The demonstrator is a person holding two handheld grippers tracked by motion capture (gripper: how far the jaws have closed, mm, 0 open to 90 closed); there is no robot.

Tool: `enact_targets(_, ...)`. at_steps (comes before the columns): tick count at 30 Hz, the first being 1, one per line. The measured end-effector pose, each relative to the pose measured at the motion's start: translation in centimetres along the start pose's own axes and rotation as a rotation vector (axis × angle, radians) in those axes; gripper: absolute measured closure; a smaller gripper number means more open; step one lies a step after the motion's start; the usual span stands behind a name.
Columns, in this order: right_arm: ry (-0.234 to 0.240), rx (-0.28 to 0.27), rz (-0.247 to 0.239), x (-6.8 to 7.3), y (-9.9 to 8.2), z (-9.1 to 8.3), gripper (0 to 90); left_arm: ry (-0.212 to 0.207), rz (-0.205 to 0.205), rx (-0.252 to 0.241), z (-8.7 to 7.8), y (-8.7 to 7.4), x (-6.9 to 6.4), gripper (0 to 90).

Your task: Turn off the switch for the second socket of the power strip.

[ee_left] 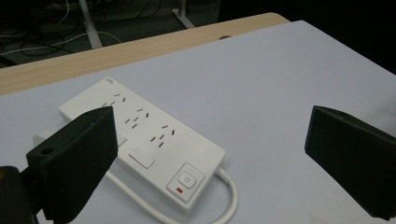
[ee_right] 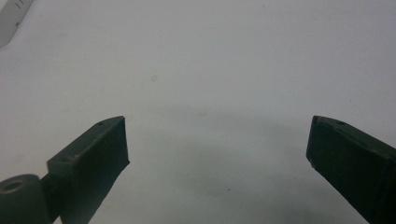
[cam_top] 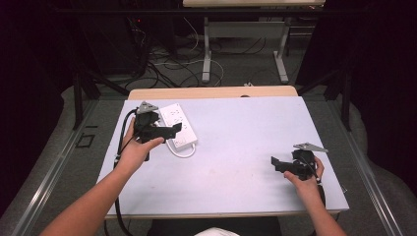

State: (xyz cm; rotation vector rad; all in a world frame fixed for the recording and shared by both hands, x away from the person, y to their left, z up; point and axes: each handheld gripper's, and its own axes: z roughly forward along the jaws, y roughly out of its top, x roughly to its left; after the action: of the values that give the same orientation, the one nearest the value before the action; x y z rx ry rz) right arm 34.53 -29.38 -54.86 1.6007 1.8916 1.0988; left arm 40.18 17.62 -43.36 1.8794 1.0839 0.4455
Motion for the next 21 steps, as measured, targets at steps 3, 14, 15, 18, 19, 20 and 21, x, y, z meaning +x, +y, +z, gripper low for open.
enact_targets(3,0.000,-0.002,-0.003,0.0,0.0,0.0,4.9,0.003,-0.001,-0.005,-0.5,-0.7,-0.1,2.6)
enact_targets(14,-0.003,0.000,-0.005,0.1,0.0,0.0,4.9,-0.002,-0.022,-0.023,-1.9,-3.7,-0.5,2.9)
enact_targets(15,-0.003,0.000,-0.005,0.1,0.0,0.0,4.9,-0.005,-0.022,-0.023,-2.0,-4.0,-0.5,3.0)
enact_targets(18,-0.004,0.000,0.000,0.2,0.0,0.0,4.8,0.002,-0.025,-0.025,-2.3,-5.0,-0.6,3.1)
enact_targets(19,-0.003,0.001,-0.002,0.2,0.0,0.0,4.9,0.005,-0.023,-0.029,-2.3,-5.3,-0.6,3.1)
enact_targets(20,-0.003,0.002,0.000,0.2,0.0,0.0,4.9,0.004,-0.032,-0.027,-2.4,-5.7,-0.6,3.0)
enact_targets(21,-0.003,0.002,0.000,0.2,0.0,0.0,4.9,0.006,-0.035,-0.029,-2.5,-6.0,-0.6,3.1)
